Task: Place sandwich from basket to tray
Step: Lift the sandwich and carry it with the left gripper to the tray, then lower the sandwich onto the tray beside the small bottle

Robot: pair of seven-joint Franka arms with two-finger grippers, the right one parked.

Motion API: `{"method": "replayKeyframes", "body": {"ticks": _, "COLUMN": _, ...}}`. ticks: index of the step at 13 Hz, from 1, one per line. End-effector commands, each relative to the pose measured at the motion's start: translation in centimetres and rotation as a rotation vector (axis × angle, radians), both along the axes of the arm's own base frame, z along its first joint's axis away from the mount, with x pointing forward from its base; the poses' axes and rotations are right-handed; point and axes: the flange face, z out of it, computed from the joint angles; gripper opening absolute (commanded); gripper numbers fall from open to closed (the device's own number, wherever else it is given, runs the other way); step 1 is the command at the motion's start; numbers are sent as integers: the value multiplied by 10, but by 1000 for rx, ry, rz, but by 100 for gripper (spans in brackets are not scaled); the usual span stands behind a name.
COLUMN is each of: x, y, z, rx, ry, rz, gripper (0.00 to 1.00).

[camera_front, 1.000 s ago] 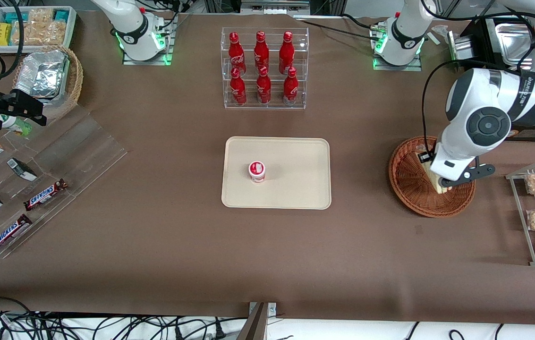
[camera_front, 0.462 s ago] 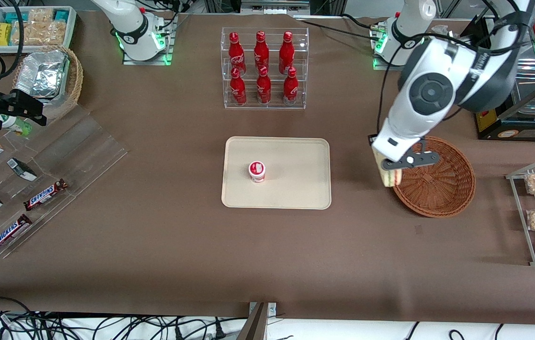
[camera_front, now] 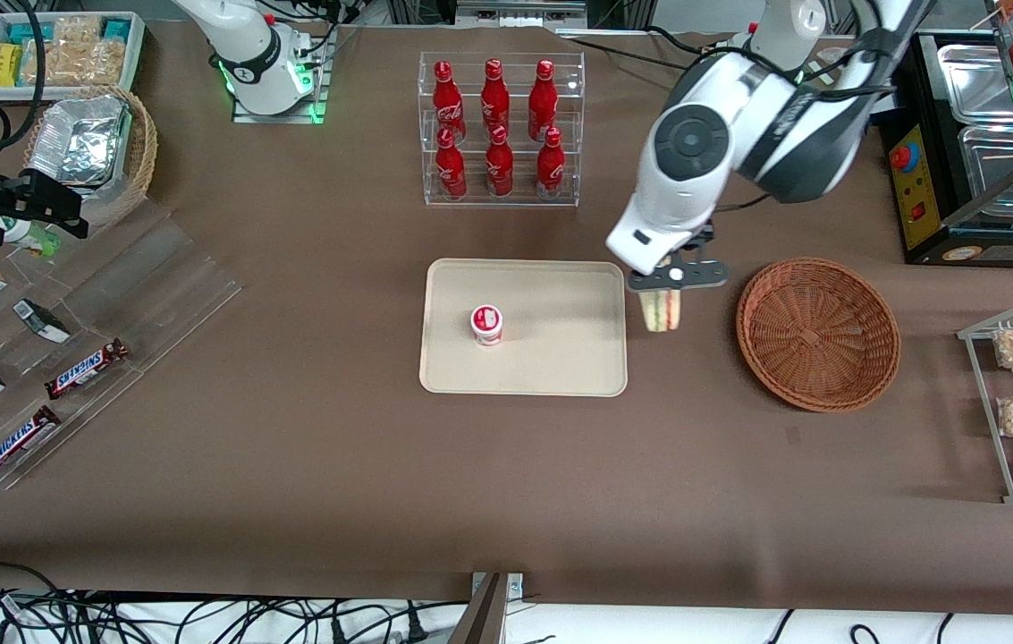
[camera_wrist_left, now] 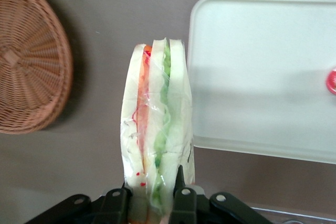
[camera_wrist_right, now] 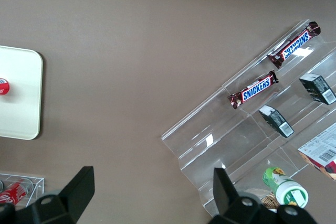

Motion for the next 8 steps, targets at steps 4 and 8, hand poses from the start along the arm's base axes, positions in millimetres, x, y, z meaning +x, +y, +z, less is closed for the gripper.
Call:
{"method": "replayKeyframes", "body": {"ticks": 4, "x": -12, "y": -72, "z": -54, "rx": 43, "ry": -71, "rz": 11, "gripper": 29}}
{"method": "replayKeyframes", "body": {"ticks": 8, "x": -24, "y": -99, "z": -96, "rx": 45, "ry": -81, "rz": -35, "gripper": 29}}
